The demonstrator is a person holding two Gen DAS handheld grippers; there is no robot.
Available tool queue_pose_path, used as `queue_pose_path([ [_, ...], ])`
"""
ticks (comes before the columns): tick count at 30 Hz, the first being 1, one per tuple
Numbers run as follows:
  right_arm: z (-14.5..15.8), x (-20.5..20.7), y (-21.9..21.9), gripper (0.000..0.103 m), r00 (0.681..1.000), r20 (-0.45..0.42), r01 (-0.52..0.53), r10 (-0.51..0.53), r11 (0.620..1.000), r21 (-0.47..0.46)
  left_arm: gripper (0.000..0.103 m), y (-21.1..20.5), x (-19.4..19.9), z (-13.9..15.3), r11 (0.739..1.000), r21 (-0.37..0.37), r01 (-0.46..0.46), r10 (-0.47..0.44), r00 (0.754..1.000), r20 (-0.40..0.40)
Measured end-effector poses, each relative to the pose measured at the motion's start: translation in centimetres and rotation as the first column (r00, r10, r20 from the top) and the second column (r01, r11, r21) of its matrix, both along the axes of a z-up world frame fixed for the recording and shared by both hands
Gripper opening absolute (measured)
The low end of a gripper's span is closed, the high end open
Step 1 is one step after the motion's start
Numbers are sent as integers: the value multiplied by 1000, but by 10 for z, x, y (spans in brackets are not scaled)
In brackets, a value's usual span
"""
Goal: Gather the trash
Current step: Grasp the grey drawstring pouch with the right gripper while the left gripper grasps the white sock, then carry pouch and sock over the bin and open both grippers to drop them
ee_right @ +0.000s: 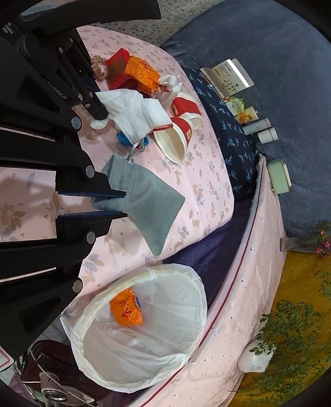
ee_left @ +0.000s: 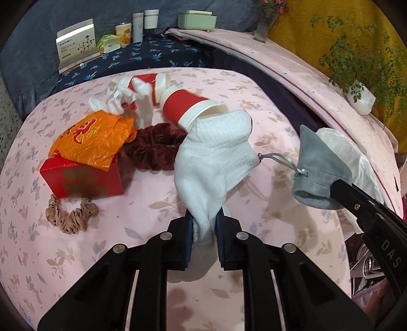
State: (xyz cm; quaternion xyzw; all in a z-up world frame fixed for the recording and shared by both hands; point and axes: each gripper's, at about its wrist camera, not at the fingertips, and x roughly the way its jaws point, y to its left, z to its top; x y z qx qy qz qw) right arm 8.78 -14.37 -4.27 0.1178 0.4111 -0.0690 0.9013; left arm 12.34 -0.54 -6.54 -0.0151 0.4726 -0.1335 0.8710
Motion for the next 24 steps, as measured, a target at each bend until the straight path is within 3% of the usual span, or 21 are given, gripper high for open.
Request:
queue_pose_path([
  [13, 19, -26, -47, 10, 994, 55, 95, -95, 995, 6, 15, -49, -15, 28, 996, 1, 94, -93, 994, 60],
  [24, 23, -48, -105, 10, 973, 79, 214, -215, 977, 26, 15, -108, -26, 40, 977, 28, 213, -215, 973, 90],
])
